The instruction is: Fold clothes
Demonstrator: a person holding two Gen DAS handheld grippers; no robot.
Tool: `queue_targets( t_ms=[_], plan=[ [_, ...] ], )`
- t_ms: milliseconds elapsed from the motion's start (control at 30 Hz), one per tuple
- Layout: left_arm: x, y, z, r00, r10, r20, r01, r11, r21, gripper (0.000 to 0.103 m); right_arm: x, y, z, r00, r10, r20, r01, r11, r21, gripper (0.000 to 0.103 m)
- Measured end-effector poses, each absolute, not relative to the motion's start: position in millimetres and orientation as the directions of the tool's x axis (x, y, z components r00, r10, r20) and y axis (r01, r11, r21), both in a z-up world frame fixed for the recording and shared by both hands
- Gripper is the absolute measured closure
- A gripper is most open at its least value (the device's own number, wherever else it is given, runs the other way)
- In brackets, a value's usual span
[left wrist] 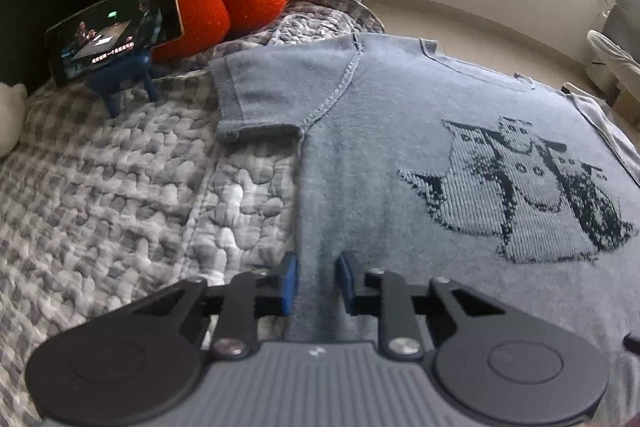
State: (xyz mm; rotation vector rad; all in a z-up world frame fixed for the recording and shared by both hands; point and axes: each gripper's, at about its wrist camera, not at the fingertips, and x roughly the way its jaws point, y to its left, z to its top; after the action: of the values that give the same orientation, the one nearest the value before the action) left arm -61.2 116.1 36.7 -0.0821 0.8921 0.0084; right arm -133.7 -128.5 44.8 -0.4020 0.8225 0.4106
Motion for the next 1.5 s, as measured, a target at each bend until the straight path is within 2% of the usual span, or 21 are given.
queue_targets(
  t_ms=[200,367,400,433,500,567,633,733,767,800,933,1200,1500],
  plan=[
    [-67.4,127.7,38.0,0.626,-0.090,-0.774,-0.030,0.990,-0.140,0.077,-148.9,-94.0,43.1,0.601,0.278,-0.750,-0.581,0.796,-0.171,0.070],
    [-70.1,126.9,35.5,0.630,-0.110,-0.769,-0.009,0.989,-0.149,0.074,-151.7,-62.1,39.7,0.595,0.320,-0.737,-0.596,0.792,-0.136,0.070],
    [-69.2,128.1,34.8,0.628,-0.115,-0.770,-0.009,0.988,-0.154,0.071,-151.0,-56.4,37.5,0.587,0.322,-0.743,-0.600,0.789,-0.132,0.066],
    [-68.4,128.7,34.1,0.625,-0.123,-0.771,-0.005,0.987,-0.161,0.066,-150.4,-51.0,35.2,0.581,0.317,-0.749,-0.604,0.786,-0.135,0.062],
    [-66.9,128.7,32.7,0.617,-0.145,-0.773,0.008,0.984,-0.178,0.054,-149.7,-42.9,29.6,0.578,0.293,-0.761,-0.601,0.784,-0.155,0.038],
    [-65.4,128.7,31.3,0.609,-0.166,-0.775,0.021,0.981,-0.194,0.041,-146.6,-39.7,24.8,0.583,0.270,-0.767,-0.586,0.793,-0.166,0.030],
    [-64.3,127.4,29.9,0.602,-0.187,-0.776,0.036,0.978,-0.207,0.020,-140.9,-41.5,21.9,0.576,0.270,-0.772,-0.564,0.815,-0.136,0.026],
    [-64.4,116.7,26.3,0.594,-0.188,-0.782,0.066,0.980,-0.185,0.003,-128.0,-51.4,19.0,0.543,0.291,-0.788,-0.518,0.854,-0.041,0.015],
    [-64.4,112.3,25.0,0.593,-0.179,-0.785,0.076,0.983,-0.167,0.001,-124.4,-53.2,17.0,0.536,0.293,-0.792,-0.504,0.863,-0.021,0.006],
    [-64.4,107.7,23.6,0.593,-0.163,-0.789,0.085,0.986,-0.140,0.001,-121.3,-54.7,14.8,0.528,0.296,-0.796,-0.493,0.870,-0.004,0.000],
    [-65.9,95.2,18.6,0.607,-0.108,-0.788,0.103,0.993,-0.058,0.000,-122.1,-56.5,10.3,0.543,0.312,-0.779,-0.489,0.872,0.009,0.000],
    [-66.8,100.1,18.1,0.637,-0.112,-0.763,0.046,0.993,-0.107,0.000,-124.6,-58.5,9.1,0.588,0.324,-0.741,-0.460,0.888,0.023,0.000],
    [-66.5,92.2,16.0,0.640,-0.077,-0.765,0.053,0.997,-0.056,0.000,-125.3,-61.0,10.4,0.601,0.317,-0.733,-0.443,0.896,0.025,0.000]
  ],
)
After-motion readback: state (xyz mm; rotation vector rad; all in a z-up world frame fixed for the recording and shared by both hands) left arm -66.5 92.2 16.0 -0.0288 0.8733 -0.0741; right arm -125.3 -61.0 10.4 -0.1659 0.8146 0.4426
